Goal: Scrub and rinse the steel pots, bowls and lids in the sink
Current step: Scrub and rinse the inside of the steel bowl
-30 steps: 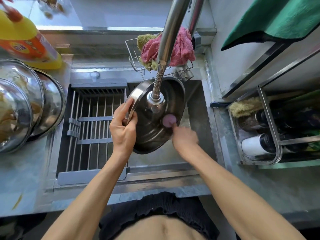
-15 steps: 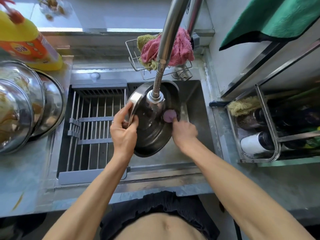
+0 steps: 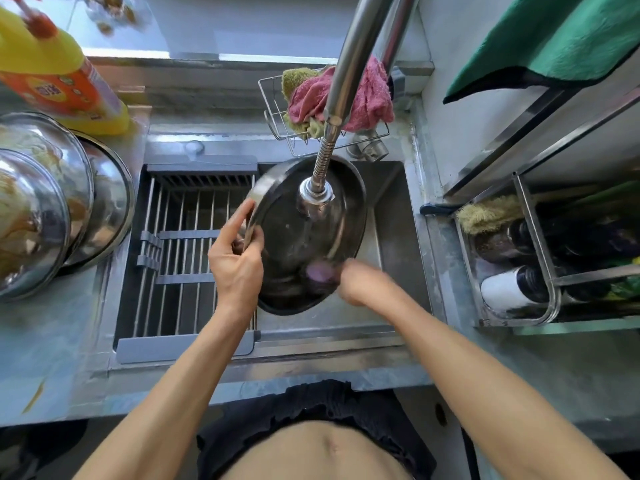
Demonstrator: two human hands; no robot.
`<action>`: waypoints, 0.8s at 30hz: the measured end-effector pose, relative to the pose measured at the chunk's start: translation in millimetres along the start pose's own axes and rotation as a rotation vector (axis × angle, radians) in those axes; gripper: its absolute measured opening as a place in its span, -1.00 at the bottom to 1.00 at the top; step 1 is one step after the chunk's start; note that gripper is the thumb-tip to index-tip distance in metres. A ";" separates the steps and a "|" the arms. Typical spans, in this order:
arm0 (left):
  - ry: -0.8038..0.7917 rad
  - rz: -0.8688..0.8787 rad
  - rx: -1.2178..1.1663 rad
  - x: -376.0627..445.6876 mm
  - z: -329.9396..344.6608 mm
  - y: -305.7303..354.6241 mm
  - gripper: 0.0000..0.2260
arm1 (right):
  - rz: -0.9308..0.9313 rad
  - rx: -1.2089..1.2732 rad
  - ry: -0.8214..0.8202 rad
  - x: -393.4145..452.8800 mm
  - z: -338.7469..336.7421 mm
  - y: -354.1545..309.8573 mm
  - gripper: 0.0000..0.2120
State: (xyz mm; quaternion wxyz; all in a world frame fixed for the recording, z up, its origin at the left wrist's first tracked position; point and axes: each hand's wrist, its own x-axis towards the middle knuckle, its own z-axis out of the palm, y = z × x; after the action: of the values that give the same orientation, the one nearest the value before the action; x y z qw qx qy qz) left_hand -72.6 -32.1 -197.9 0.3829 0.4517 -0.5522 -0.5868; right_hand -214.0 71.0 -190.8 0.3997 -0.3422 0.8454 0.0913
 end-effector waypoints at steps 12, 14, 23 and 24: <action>0.026 0.043 -0.011 -3.1 0.9 0.7 -0.60 | -0.100 0.137 -0.026 -21.3 37.4 -37.4 -0.66; 0.061 0.018 -0.056 1.5 -2.3 1.0 -0.61 | -0.109 0.055 0.008 -21.5 29.9 -33.7 -0.64; 0.078 -0.142 -0.150 9.7 -21.6 -7.6 -0.65 | 0.005 -0.010 0.461 20.6 7.8 20.4 -0.69; 0.093 -0.196 -0.192 16.3 -24.4 -5.0 -0.66 | 0.041 0.139 0.511 24.4 13.5 27.4 -0.73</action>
State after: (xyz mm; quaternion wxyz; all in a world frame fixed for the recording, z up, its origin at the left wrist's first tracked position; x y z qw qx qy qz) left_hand -53.9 -54.5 -204.2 0.3904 0.4915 -0.4285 -0.6499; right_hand -234.5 85.0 -221.0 0.1940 -0.3086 0.9300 -0.0482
